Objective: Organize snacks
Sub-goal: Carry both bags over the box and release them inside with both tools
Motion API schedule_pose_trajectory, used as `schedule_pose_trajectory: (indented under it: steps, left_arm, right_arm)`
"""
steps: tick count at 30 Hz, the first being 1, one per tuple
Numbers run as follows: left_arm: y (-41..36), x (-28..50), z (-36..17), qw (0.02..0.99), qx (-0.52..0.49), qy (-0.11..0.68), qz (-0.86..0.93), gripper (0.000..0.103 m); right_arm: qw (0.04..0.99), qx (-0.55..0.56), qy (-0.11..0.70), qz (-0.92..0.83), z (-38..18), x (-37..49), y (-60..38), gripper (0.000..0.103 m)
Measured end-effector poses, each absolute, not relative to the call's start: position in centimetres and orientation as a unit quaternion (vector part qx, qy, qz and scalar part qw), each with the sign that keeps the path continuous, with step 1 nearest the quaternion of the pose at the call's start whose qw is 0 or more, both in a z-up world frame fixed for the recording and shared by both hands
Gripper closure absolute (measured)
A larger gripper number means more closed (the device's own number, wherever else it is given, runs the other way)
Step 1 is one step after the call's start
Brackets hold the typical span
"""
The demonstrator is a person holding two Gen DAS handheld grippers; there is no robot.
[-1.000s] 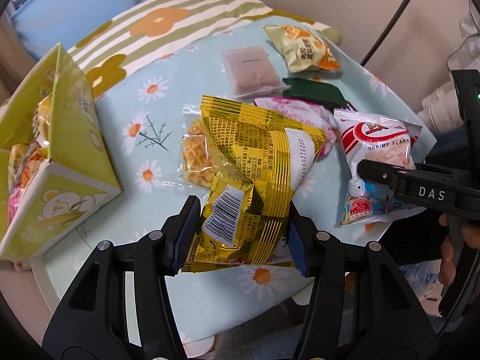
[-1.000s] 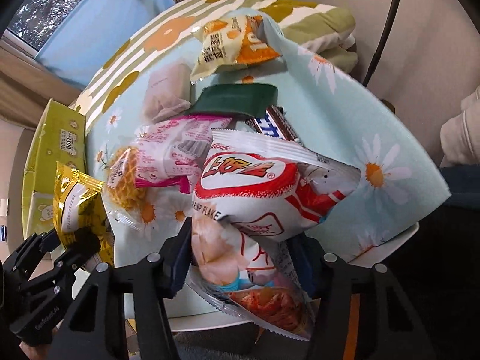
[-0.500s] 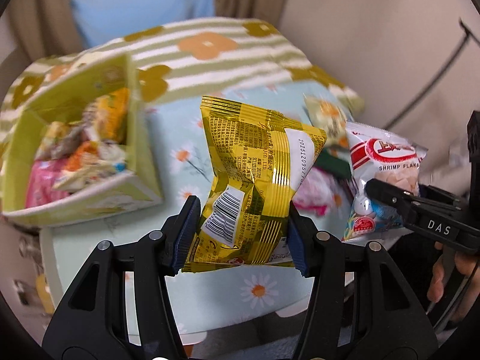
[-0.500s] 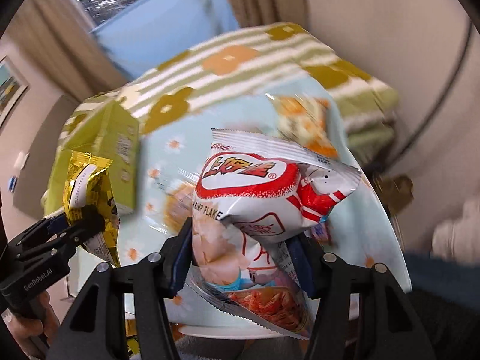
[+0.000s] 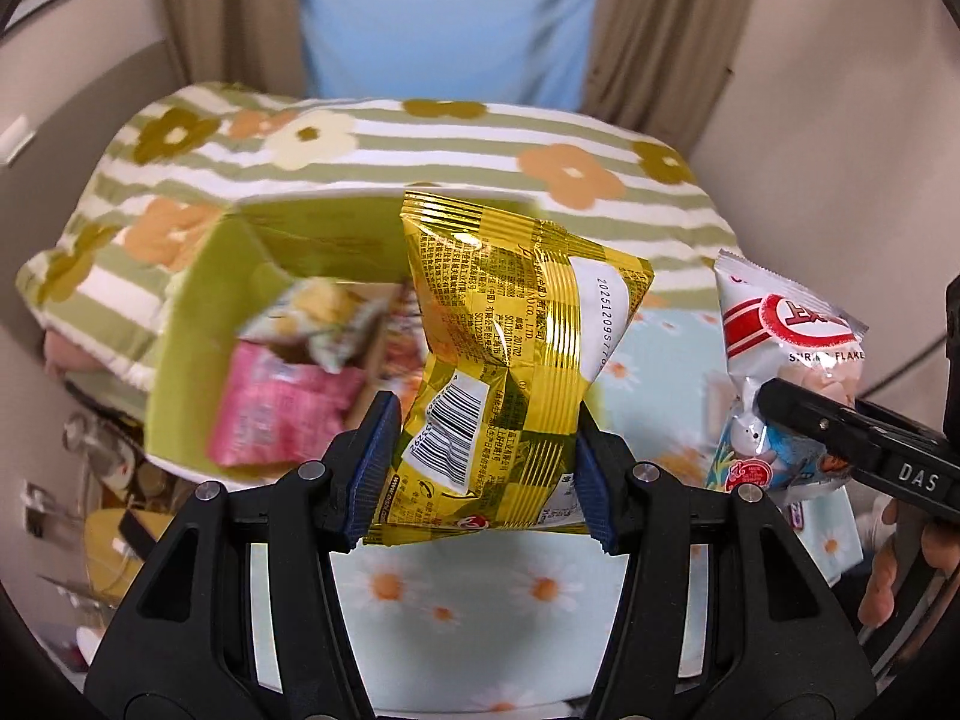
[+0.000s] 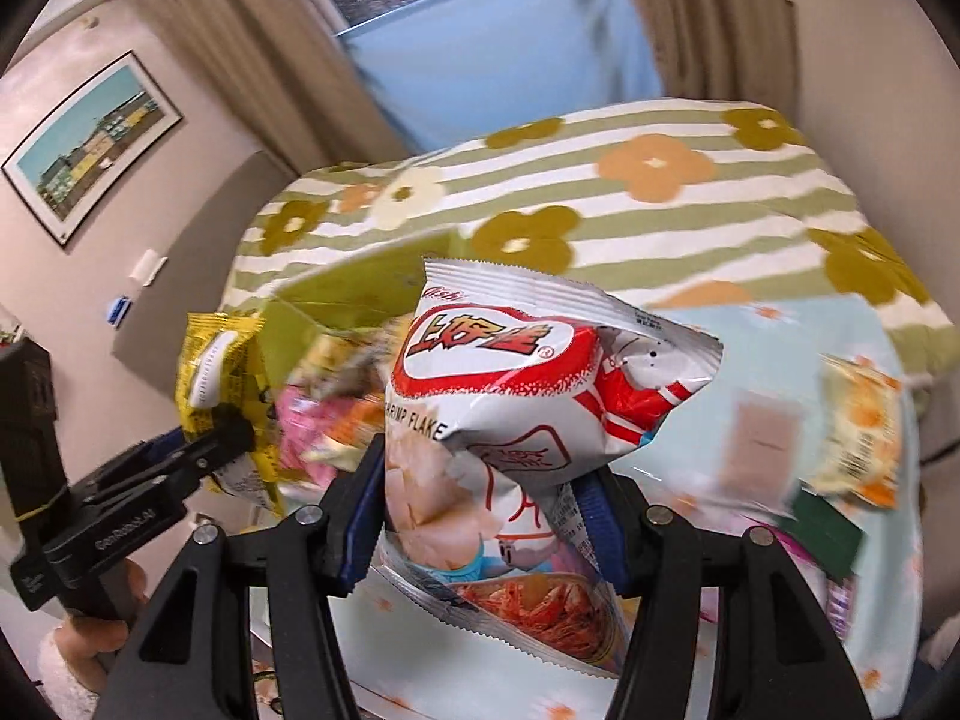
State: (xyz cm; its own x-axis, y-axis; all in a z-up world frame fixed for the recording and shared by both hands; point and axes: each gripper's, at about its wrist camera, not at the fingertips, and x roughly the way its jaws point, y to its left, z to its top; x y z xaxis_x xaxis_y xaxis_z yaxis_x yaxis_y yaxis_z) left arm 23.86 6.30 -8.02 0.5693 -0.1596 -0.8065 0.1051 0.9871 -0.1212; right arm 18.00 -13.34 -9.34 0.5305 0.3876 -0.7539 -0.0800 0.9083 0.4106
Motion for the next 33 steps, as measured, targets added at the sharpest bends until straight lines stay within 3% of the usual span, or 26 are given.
schedule_pose_trajectory:
  steps: [14,15,17,18,33]
  left_arm:
    - [17.5,31.4,-13.5,0.851,-0.063,0.518,-0.055,0.052]
    - [17.9,31.5,-13.7,0.850,-0.070,0.518,-0.064,0.045]
    - [18.8,31.8,-14.3,0.845,-0.094,0.518,-0.089,0.019]
    - [19.2,31.8,-14.6,0.846,-0.097,0.516,-0.086,0.000]
    - [20.6,30.7,-15.4,0.847,-0.073,0.521,-0.079,0.001]
  right_arm:
    - [0.842,0.143,0.492,0.168,-10.4,24.3,-2.2,0.049]
    - [0.840,0.143,0.497,0.165,-10.7,24.5,-1.8,0.049]
    - [0.836,0.145,0.505,0.157,-11.3,24.7,-1.4,0.049]
    - [0.834,0.146,0.509,0.153,-11.5,24.9,-1.3,0.049]
    - [0.819,0.140,0.539,0.136,-12.8,25.7,-0.2,0.049]
